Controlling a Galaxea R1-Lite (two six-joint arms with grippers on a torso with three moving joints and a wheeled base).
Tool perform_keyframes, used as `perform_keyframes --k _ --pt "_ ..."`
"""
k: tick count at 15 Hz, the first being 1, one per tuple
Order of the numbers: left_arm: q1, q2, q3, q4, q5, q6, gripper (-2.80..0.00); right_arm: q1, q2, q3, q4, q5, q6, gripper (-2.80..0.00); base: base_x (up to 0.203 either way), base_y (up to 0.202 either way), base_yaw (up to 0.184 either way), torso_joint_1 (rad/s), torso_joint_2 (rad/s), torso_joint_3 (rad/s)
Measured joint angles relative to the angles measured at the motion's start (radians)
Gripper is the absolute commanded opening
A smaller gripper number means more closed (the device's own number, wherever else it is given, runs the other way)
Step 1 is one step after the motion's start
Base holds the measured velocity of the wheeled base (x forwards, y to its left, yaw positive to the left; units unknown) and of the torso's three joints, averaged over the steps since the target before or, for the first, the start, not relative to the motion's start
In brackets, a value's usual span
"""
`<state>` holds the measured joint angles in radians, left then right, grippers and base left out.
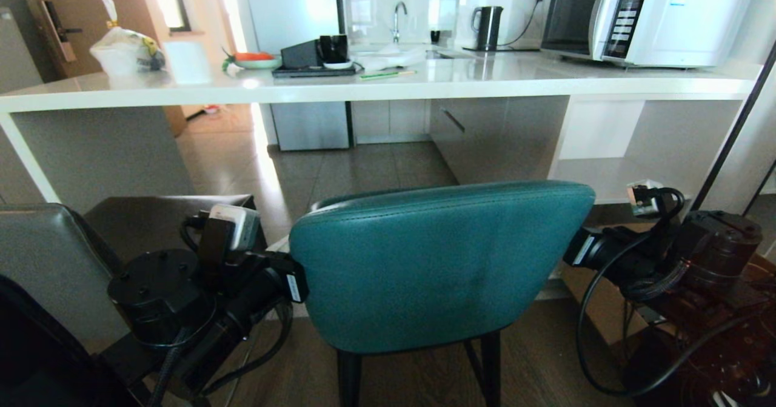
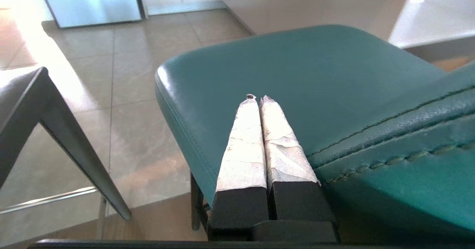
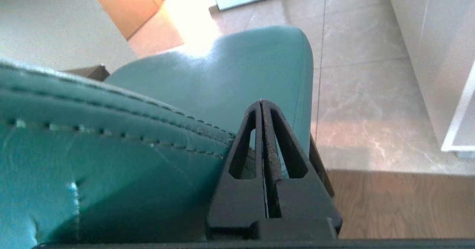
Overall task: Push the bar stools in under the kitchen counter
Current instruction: Pull the blue chair out from under the dining table
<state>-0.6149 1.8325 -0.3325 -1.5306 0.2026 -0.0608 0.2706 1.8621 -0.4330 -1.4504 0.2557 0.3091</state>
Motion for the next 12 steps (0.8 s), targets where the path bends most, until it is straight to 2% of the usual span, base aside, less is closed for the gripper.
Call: perform_keyframes --k 5,12 --pt "0.034 0.04 -0.029 -0.002 -0.005 -0.004 -2.8 0.004 -0.001 0.051 -0.033 0.0 -0.001 -2.8 0.0 0.0 0.0 0.0 0.0 0.0" --pt "0.038 0.047 -0.027 0.004 0.002 -0.002 -2.8 0.004 -0.005 0.073 -0.048 0.001 0.0 -2.8 0.0 0.0 0.0 0.0 0.0 0.0"
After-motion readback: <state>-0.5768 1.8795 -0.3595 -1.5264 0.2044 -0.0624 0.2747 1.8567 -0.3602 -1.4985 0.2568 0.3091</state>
